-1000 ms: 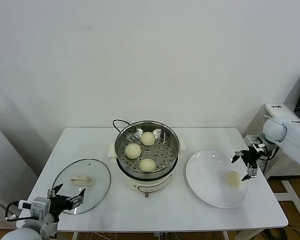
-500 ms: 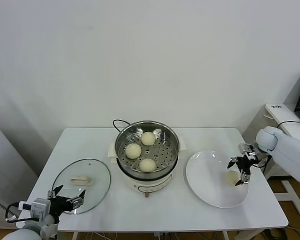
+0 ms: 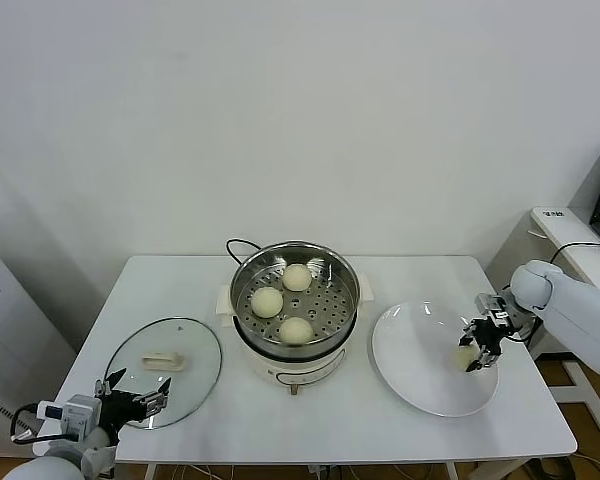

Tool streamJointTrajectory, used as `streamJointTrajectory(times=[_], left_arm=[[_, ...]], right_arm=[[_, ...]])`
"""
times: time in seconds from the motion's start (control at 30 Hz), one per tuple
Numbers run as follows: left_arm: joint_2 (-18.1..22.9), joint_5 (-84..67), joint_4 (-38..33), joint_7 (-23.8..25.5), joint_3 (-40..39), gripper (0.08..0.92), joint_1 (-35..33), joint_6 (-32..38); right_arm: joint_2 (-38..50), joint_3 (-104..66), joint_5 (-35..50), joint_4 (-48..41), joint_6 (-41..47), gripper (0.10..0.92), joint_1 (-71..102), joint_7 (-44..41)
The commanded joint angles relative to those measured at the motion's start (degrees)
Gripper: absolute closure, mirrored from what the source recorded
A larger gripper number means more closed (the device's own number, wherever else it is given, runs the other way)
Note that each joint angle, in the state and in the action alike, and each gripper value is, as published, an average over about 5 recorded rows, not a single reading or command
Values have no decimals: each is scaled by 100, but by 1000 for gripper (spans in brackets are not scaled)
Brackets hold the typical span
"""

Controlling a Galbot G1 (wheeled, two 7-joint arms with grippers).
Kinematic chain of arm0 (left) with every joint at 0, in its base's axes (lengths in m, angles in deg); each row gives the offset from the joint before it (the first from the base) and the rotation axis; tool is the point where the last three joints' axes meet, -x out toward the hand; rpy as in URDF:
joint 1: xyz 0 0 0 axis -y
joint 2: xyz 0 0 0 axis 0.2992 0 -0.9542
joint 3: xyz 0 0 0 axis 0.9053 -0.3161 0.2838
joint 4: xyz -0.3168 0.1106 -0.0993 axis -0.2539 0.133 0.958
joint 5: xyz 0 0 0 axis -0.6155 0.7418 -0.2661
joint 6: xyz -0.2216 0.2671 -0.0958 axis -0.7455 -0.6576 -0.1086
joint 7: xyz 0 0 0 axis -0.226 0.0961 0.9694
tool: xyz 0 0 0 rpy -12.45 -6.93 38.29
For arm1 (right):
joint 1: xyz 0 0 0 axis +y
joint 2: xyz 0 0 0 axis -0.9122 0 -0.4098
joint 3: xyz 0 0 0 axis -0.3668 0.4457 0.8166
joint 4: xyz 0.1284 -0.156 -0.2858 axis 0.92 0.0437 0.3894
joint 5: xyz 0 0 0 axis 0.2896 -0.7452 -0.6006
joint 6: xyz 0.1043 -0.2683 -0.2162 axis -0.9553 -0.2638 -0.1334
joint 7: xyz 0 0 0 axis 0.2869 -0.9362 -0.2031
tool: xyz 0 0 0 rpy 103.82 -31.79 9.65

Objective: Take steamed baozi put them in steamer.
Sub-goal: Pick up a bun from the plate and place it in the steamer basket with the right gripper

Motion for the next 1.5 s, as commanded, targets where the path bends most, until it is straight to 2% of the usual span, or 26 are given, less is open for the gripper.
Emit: streamJointTrajectory(times=[0.03, 0.17, 0.33, 0.47, 0.63, 1.07, 1.5], left_arm=[[-19, -16, 9, -20, -1, 177, -2, -24], [-21, -29, -2, -25, 13, 177, -9, -11], [-24, -40, -50, -21, 25, 177, -2, -3], [-4, -30, -82, -20, -11, 177, 56, -28], [8, -14, -53, -24, -34, 177, 108, -31], [-7, -42, -24, -1, 5, 177, 115, 0], [-44, -44, 33, 14, 33, 177, 125, 33]], right_arm=[[475, 1451, 1008, 803, 443, 523, -1452, -78], [594, 3006, 2151, 1508, 880, 525, -3226, -132], [151, 4280, 3376, 2061, 1399, 525, -4809, -21], [-417, 4515, 4298, 2237, 1747, 525, -5290, 191], [-1066, 4385, 5026, 2266, 2059, 525, -5301, 536], [-2384, 4122, 5415, 1771, 2354, 525, -4729, 976], [-2612, 4024, 4929, 1809, 2719, 525, -4005, 1469]])
